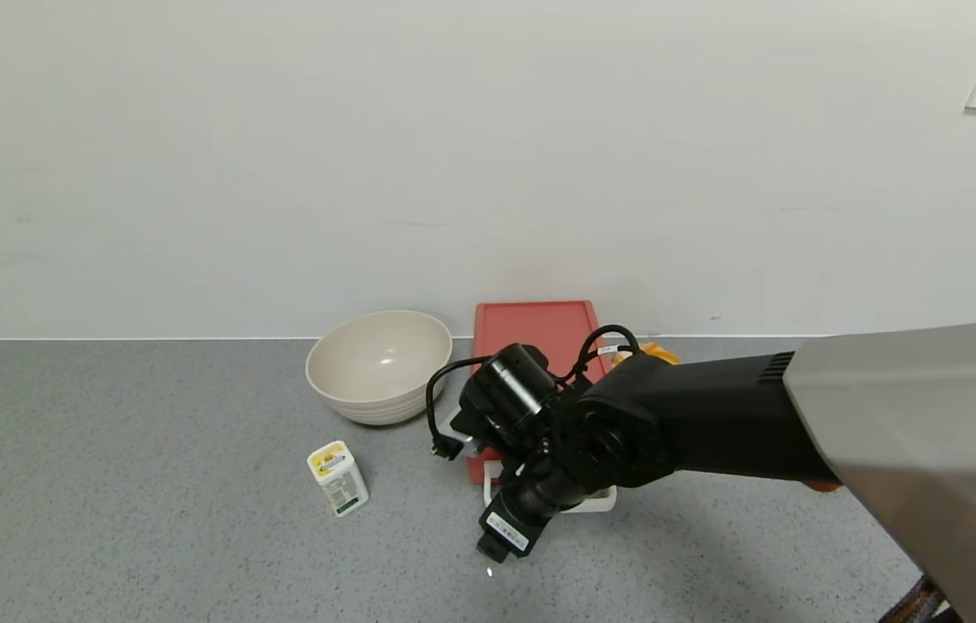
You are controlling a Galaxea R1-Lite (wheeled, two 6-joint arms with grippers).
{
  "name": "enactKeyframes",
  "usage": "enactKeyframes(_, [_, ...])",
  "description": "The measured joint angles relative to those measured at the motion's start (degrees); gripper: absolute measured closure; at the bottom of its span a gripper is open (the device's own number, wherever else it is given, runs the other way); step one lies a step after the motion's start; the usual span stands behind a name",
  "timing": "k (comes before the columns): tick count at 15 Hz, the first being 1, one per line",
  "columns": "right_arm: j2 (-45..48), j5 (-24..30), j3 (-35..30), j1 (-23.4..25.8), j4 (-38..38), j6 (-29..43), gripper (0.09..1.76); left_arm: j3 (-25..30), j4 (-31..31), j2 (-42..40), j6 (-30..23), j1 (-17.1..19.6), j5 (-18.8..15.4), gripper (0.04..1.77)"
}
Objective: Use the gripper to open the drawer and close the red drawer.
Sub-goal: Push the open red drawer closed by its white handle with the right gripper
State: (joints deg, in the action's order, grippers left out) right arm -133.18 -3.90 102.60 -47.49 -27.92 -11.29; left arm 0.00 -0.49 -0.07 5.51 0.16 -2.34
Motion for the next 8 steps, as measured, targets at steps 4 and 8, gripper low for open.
enactKeyframes(4, [-2.35, 0.13, 4.38, 1.24, -0.09, 0.18, 0.14, 0.00, -0.02, 0.00, 0.00, 0.00, 0.00, 0.09])
enactKeyframes(8, [-4.50, 0.11, 8.48, 2.35, -0.63, -0.63, 0.14, 0.00, -0.02, 0.00, 0.00, 0.00, -0.02, 0.09])
